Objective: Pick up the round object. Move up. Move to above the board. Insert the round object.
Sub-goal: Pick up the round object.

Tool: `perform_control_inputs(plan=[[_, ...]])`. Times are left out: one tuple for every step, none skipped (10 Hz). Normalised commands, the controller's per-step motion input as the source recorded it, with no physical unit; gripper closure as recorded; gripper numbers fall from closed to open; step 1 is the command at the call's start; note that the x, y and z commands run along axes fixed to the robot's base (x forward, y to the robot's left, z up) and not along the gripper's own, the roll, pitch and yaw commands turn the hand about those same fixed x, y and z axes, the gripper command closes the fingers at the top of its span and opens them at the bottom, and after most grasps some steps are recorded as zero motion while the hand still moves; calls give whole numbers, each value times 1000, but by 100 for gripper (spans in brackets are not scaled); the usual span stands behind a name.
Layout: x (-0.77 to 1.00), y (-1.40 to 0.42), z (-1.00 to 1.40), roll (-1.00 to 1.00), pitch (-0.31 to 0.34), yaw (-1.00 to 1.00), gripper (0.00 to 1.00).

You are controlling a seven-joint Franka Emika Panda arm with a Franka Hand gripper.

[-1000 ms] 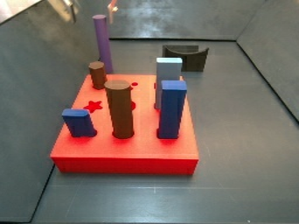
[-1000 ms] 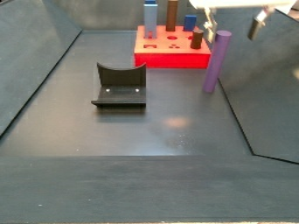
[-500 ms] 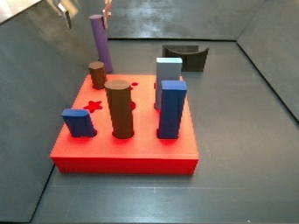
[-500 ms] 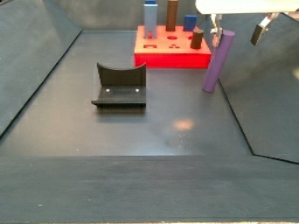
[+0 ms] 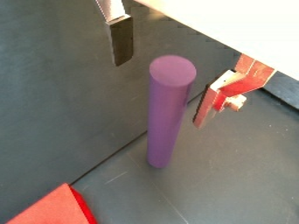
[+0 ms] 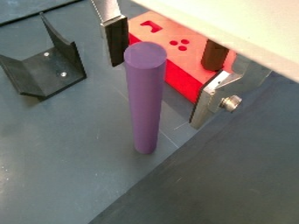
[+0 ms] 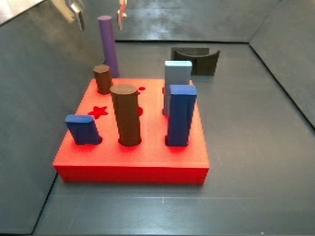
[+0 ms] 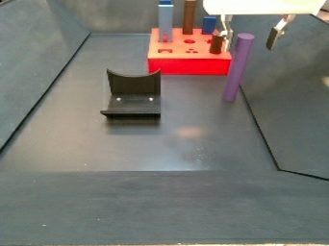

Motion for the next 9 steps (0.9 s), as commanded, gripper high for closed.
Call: perform_control_inputs(plan=[[-31,0,0,13,6,0,0],[-171,0,-11,26,44,-111,0],[-114,0,0,4,46,-103,100],[0,0,0,0,0,0,100],[0,0,0,0,0,0,100],[0,0,0,0,0,0,100],[0,0,0,0,0,0,100],[0,0,0,0,0,0,100],[0,0,0,0,0,0,100]])
